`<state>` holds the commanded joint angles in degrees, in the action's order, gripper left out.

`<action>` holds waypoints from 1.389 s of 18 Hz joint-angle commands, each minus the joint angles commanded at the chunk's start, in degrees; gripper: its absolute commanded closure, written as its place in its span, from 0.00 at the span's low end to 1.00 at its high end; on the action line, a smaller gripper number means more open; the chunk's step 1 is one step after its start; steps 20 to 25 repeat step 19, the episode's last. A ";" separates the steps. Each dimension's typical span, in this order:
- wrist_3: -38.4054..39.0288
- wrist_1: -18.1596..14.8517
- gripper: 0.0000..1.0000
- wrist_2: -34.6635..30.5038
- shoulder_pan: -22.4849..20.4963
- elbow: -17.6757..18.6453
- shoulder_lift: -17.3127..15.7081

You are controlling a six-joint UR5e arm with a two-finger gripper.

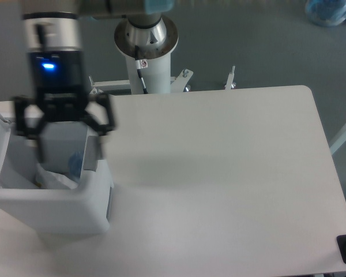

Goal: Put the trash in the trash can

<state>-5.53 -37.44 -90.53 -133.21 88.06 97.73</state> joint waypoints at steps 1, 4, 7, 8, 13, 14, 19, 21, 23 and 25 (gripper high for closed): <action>-2.97 -0.09 0.00 -0.17 -1.59 0.00 0.17; -14.82 -0.61 0.00 -0.17 -6.07 0.96 0.62; -25.12 -0.70 0.00 -0.26 -8.90 3.59 0.27; -28.80 -0.70 0.00 0.09 -9.86 4.91 -0.17; -46.83 -1.05 0.00 1.23 -12.77 12.04 -3.86; -47.99 -2.01 0.00 1.32 -13.03 12.30 -4.22; -47.56 -2.81 0.00 1.32 -13.21 12.57 -4.83; -47.56 -2.81 0.00 1.32 -13.21 12.57 -4.83; -47.56 -2.81 0.00 1.32 -13.21 12.57 -4.83; -47.56 -2.81 0.00 1.32 -13.21 12.57 -4.83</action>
